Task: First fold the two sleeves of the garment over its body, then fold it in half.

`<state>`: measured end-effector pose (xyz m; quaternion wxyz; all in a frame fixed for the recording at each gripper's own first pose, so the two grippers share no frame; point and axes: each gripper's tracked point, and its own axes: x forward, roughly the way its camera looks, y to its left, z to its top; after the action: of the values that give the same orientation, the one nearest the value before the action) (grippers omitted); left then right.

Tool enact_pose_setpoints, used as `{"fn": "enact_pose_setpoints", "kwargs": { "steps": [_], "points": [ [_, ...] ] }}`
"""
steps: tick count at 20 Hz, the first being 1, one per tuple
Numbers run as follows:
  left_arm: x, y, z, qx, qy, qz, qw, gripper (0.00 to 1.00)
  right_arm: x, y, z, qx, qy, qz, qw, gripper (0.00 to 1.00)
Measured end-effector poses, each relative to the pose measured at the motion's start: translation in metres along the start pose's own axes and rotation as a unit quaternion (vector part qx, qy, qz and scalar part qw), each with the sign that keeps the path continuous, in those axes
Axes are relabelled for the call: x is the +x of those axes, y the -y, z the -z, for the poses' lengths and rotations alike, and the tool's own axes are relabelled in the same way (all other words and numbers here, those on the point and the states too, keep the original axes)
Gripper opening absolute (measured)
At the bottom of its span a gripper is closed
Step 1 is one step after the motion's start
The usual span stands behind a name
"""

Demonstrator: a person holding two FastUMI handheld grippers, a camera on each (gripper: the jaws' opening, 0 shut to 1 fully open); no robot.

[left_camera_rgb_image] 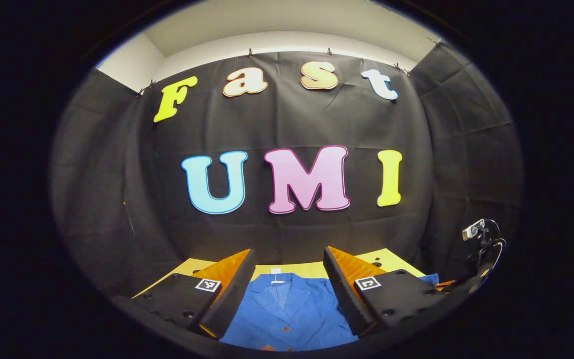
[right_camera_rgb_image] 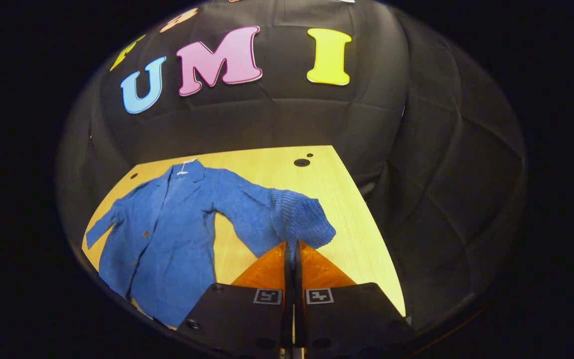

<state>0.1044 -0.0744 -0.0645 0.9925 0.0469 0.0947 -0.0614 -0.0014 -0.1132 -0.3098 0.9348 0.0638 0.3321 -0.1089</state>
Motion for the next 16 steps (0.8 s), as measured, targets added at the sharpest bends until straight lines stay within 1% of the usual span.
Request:
{"fn": "enact_pose_setpoints", "kwargs": {
  "steps": [2, 6, 9, 13, 16],
  "points": [
    [-0.002, -0.011, -0.003, -0.008, 0.007, 0.011, 1.000, 0.81, -0.010, -0.015, -0.002, -0.013, 0.014, 0.007, 1.000, 0.04],
    [-0.002, -0.052, 0.000, -0.007, 0.008, 0.025, 1.000, 0.80, -0.030, -0.051, -0.009, 0.002, 0.028, 0.023, 0.999, 0.03],
    [0.000, -0.077, 0.004, -0.013, 0.011, 0.037, 0.999, 0.81, -0.040, -0.080, -0.018, 0.003, 0.040, 0.031, 0.999, 0.03],
    [0.001, -0.108, 0.008, -0.012, 0.017, 0.047, 0.999, 0.80, -0.037, -0.122, -0.031, -0.018, 0.048, 0.027, 0.998, 0.04],
    [0.003, -0.131, 0.010, -0.016, 0.021, 0.045, 0.999, 0.81, -0.026, -0.156, -0.044, -0.028, 0.046, 0.014, 0.998, 0.03]
  ]
}}
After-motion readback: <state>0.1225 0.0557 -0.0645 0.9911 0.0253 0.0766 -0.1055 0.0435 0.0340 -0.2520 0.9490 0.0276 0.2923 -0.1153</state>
